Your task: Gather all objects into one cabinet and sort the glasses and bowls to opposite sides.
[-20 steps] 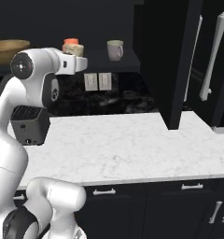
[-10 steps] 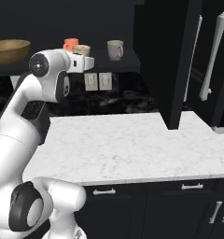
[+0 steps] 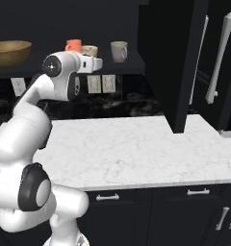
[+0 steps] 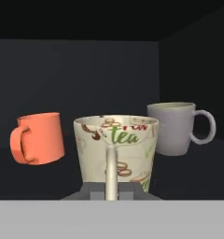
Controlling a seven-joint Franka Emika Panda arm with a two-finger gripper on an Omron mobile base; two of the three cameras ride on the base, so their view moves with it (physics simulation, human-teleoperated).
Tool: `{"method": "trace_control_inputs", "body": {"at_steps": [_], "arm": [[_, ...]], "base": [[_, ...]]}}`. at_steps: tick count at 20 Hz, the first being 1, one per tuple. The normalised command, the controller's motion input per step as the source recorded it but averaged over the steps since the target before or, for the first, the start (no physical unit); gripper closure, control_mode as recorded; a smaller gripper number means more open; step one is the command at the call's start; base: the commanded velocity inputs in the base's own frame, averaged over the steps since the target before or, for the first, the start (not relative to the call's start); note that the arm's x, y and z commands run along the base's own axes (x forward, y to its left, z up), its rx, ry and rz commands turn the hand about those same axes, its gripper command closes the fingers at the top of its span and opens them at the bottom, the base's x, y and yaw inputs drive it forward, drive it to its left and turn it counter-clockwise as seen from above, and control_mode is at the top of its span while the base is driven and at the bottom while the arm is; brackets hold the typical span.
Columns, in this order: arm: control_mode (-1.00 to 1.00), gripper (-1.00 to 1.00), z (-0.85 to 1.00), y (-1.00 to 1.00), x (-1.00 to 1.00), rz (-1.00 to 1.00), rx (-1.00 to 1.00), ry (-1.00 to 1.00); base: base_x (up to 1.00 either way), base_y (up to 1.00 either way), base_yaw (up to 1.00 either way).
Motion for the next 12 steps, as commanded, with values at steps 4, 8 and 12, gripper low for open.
{"method": "trace_control_inputs", "body": {"at_steps": [4,8,12], "arm": [[-1.0,1.0,0.0,0.0,0.64,0.0,0.0,0.0],[-1.0,1.0,0.0,0.0,0.64,0.0,0.0,0.0],[-1.0,-1.0,-0.03,0.06,0.27,0.0,-0.01,-0.01]], "base": [[0.0,0.0,0.0],[0.0,0.0,0.0],[0.0,0.0,0.0]]}}
